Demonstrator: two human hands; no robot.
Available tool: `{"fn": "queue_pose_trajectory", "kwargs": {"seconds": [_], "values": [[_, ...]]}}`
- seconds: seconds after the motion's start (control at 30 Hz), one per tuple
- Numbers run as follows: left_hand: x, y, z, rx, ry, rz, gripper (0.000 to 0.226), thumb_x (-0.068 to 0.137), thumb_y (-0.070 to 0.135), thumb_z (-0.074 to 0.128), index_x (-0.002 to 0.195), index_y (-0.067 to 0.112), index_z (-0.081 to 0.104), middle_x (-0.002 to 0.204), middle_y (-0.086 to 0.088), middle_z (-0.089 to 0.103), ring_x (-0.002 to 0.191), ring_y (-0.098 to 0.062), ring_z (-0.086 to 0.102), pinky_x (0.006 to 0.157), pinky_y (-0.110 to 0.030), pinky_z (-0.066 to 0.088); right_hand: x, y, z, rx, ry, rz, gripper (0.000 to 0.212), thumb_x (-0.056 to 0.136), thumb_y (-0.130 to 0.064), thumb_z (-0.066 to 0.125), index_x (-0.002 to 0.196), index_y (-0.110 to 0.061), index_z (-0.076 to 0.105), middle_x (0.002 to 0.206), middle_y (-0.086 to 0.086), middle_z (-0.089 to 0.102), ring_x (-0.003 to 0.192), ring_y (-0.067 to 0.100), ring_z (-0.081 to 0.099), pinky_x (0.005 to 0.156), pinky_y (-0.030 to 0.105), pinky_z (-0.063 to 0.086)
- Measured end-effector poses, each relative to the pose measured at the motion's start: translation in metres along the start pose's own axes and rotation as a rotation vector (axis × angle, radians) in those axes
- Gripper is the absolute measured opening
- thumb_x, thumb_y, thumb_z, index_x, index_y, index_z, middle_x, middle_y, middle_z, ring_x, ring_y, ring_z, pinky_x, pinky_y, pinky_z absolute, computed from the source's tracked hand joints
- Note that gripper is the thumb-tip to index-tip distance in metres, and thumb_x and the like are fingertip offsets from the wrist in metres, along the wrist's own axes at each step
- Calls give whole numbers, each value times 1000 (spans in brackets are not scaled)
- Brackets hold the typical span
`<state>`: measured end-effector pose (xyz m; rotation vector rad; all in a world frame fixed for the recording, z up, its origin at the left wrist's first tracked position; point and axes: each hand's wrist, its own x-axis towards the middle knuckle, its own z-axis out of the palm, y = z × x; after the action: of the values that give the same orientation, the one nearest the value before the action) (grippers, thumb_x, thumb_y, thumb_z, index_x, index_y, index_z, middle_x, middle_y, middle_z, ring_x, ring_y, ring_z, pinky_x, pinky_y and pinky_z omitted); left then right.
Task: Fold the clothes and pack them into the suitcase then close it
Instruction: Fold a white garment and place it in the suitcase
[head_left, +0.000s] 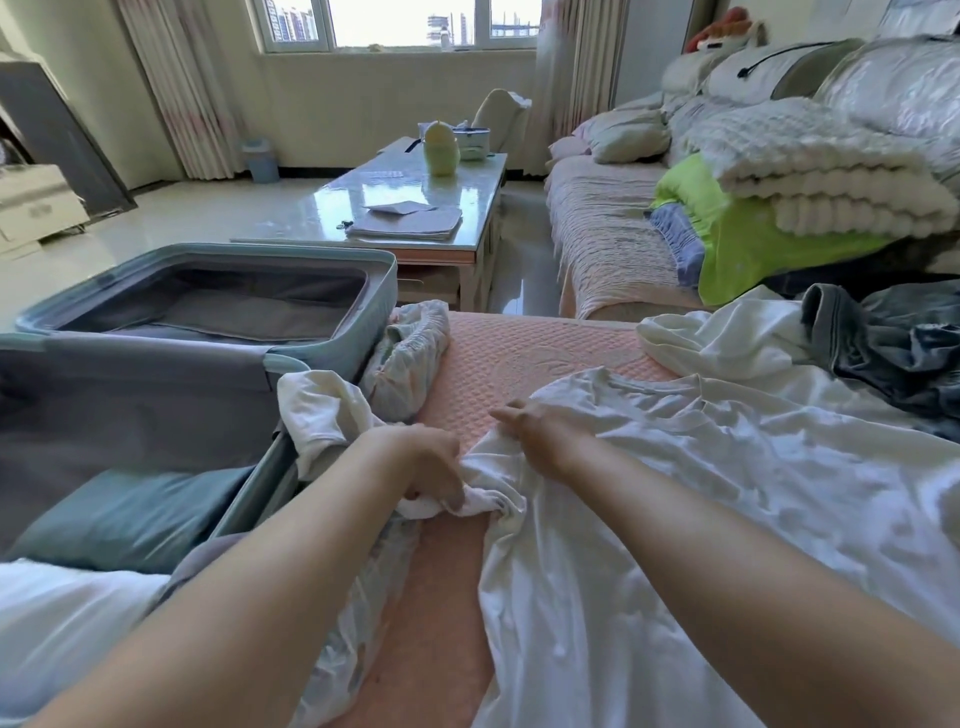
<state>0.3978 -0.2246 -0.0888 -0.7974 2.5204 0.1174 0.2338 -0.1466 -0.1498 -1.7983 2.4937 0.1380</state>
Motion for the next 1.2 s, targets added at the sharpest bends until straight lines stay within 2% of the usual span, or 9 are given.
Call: {"fn": "queue_pose_trajectory", "kwargs": {"seconds": [0.13, 0.27, 0.37, 0.47, 0.6, 0.7, 0.83, 0.93, 1.2], "values": [[7, 1, -8, 237, 390, 25, 29, 86, 23, 57, 114, 24, 65, 110, 1, 69, 106, -23, 64, 103, -39, 34, 9, 5, -4, 93, 178, 37, 27, 98, -6, 47, 119, -15, 60, 118, 12, 55, 102, 33, 66, 77, 35, 51], [14, -14, -14, 278, 1008, -38, 20, 79, 19, 70, 97, 20, 63, 95, -1, 71, 87, -28, 66, 81, -39, 43, 7, 19, -12, 400, 488, 227, 23, 95, -6, 41, 108, -10, 59, 118, 17, 53, 97, 36, 61, 82, 38, 47], [8, -18, -7, 346, 744, 60, 28, 82, 28, 64, 108, 23, 56, 109, -3, 66, 103, -27, 59, 92, -41, 37, 3, 23, -3, 442, 270, 278, 51, 88, -1, 45, 136, -17, 46, 140, 14, 39, 118, 35, 55, 98, 40, 48], [-2, -10, -4, 311, 468, -25, 50, 87, 67, 43, 103, 25, 67, 106, 0, 66, 107, -22, 57, 101, -40, 30, -8, 19, 5, 461, 102, 293, 95, 79, 2, 55, 154, -38, 14, 163, 5, 5, 146, 33, 28, 115, 47, 35], [4, 2, -13, 471, 434, -206, 44, 100, 49, 38, 109, 19, 68, 114, -1, 68, 112, -22, 58, 103, -38, 29, -25, -2, 9, 368, 51, 235, 84, 90, -23, 55, 158, -34, 7, 167, 4, -6, 154, 27, 5, 122, 52, 5], [15, 17, -14, 519, 458, -238, 35, 91, 24, 53, 124, 17, 61, 128, -8, 56, 120, -27, 48, 105, -40, 30, -27, -6, 18, 487, -43, 118, 82, 93, -22, 50, 160, -34, 4, 168, -1, -8, 154, 23, 7, 125, 47, 5], [44, 39, -5, 62, 535, -44, 33, 92, 14, 51, 125, 15, 54, 128, -11, 56, 120, -28, 51, 98, -39, 39, -28, 25, 14, 703, 183, 125, 74, 88, -2, 45, 156, -25, 30, 167, 1, 16, 153, 15, 13, 123, 27, 13], [65, 46, 2, -259, 375, -35, 40, 95, 21, 51, 134, 15, 47, 130, -14, 58, 119, -33, 54, 94, -40, 44, -24, 53, 10, 506, 273, 200, 52, 93, -8, 47, 143, -23, 50, 159, 1, 35, 149, 20, 27, 121, 34, 22], [84, 41, 4, -64, 544, -314, 40, 95, 2, 42, 132, 14, 51, 131, -14, 44, 123, -32, 45, 101, -41, 41, -13, 83, 30, 291, -99, 290, 64, 101, -58, 31, 159, -40, 9, 168, 0, -10, 154, 19, -9, 121, 51, -8]]}}
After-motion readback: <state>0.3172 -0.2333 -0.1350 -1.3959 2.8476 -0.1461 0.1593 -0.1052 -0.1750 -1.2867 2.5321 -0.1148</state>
